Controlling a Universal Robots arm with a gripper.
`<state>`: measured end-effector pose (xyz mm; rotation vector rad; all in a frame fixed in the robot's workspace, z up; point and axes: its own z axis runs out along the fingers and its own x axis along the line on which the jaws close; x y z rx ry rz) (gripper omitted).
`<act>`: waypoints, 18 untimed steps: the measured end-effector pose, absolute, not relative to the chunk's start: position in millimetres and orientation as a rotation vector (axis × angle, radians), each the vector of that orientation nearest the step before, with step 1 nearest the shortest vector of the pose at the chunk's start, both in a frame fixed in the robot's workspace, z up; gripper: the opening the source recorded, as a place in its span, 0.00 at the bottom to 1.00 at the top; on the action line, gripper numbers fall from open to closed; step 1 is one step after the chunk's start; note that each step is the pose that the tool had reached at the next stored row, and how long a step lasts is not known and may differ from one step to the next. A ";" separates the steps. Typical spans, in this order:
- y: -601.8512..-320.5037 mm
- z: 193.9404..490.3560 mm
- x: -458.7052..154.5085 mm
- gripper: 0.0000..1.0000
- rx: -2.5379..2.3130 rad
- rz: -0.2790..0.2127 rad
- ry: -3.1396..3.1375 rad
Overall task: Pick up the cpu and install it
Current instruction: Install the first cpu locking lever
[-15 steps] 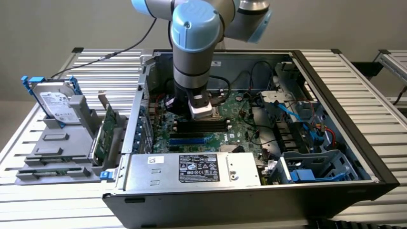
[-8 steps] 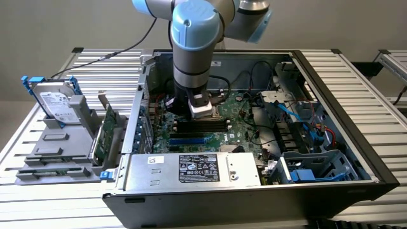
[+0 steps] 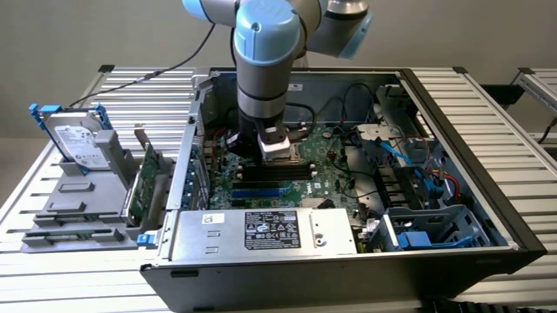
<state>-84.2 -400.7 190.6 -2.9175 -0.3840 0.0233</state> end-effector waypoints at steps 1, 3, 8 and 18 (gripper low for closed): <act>-400.4 190.6 -84.2 0.11 -2.920 0.024 -0.384; -400.2 191.8 -84.2 0.11 -2.923 0.026 -0.385; -398.7 192.6 -84.2 0.11 -2.923 0.024 -0.384; -397.3 193.8 -84.1 0.11 -2.962 0.029 -0.387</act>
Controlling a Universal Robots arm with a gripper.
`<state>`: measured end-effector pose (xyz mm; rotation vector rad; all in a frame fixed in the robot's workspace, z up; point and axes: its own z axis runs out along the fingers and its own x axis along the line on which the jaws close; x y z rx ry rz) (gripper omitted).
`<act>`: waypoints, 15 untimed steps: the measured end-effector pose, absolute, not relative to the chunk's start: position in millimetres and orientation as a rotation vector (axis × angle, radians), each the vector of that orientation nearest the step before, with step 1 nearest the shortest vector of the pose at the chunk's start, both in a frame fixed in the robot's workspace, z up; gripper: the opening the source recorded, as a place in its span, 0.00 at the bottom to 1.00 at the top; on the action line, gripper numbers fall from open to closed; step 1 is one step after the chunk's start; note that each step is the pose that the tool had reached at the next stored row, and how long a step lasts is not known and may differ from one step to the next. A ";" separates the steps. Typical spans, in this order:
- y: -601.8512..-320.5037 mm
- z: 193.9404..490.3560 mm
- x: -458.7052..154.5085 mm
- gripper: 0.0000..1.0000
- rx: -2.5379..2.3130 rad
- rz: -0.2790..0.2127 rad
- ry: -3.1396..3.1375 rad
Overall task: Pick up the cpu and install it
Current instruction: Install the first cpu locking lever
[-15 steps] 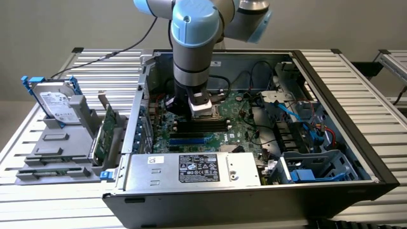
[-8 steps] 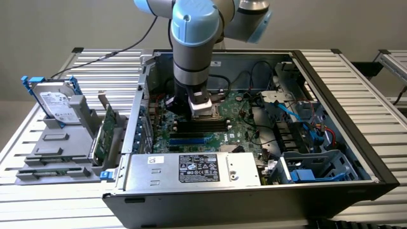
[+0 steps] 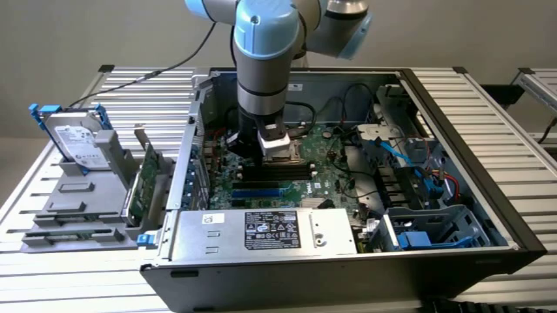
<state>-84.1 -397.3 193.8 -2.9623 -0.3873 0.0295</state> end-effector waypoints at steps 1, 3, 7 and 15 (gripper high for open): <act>-397.0 194.4 -84.1 0.11 -2.967 0.030 -0.388; -397.0 199.0 -84.2 0.11 -2.973 0.032 -0.389; -395.8 216.6 -84.2 0.11 -2.970 0.032 -0.388; -395.5 250.4 -84.2 0.11 -2.971 0.032 -0.388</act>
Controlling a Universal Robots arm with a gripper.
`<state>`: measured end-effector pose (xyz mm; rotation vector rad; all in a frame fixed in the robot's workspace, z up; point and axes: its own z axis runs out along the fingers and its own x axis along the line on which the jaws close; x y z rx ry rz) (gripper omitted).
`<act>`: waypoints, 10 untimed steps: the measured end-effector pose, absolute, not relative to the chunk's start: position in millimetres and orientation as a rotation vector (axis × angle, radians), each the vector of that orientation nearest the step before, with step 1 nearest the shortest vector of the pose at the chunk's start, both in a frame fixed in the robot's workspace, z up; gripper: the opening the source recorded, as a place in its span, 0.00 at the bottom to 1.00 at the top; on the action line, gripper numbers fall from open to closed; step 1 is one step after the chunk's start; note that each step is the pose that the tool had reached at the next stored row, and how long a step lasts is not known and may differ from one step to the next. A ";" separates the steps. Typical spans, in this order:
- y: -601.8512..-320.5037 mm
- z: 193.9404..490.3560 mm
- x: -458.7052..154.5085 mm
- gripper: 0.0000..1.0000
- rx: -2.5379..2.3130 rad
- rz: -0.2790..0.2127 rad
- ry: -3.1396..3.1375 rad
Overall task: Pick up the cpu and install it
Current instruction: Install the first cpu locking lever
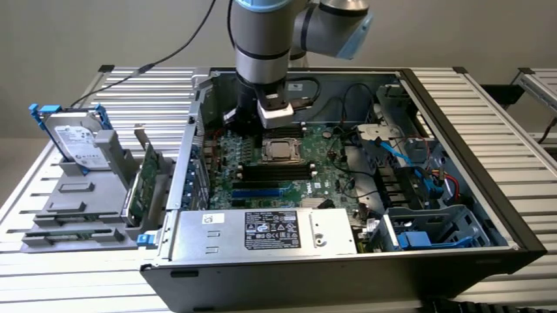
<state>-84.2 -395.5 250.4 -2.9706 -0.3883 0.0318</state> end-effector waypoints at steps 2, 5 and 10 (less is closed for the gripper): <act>-395.4 256.3 -84.2 0.11 -2.970 0.032 -0.388; -395.3 265.7 -84.1 0.11 -2.970 0.032 -0.388; -395.1 278.0 -76.2 0.11 -2.969 0.032 -0.388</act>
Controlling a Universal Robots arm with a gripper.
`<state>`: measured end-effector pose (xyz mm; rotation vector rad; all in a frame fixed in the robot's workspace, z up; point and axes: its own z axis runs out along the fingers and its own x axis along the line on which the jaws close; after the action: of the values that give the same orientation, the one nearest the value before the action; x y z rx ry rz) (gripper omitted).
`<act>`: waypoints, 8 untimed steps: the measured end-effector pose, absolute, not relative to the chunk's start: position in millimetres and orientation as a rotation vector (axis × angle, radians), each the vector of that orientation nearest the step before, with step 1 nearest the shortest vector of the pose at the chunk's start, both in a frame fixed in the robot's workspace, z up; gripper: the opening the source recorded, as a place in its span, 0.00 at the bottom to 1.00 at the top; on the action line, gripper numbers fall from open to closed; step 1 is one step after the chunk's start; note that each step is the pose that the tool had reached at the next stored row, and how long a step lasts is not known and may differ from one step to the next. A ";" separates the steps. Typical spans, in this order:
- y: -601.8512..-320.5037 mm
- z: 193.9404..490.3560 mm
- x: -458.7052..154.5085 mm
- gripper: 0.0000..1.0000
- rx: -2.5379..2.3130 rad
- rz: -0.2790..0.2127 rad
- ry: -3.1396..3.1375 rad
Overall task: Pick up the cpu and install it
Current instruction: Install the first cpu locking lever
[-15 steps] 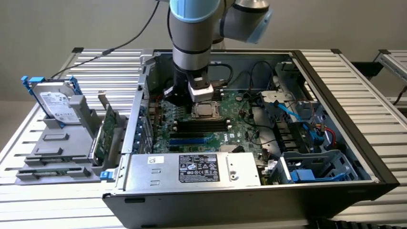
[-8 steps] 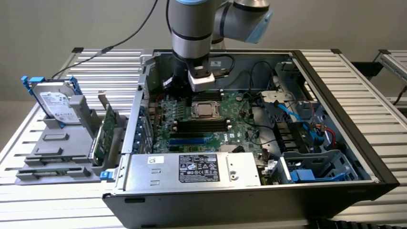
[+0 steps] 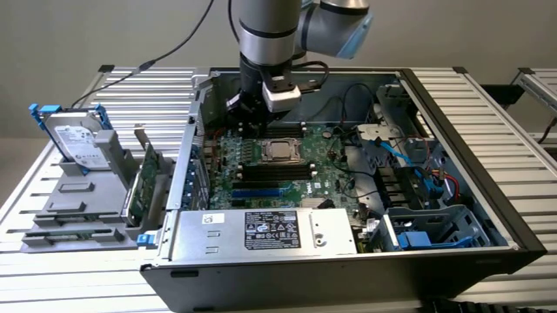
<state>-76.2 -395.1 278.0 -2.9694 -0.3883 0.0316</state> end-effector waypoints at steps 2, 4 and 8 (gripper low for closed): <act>-394.9 280.8 -70.1 0.11 -2.967 0.031 -0.388; -394.9 282.6 -66.4 0.11 -2.966 0.031 -0.388; -394.4 287.0 -60.3 0.11 -2.964 0.030 -0.389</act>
<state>-60.3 -394.4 287.0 -2.9643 -0.3888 0.0304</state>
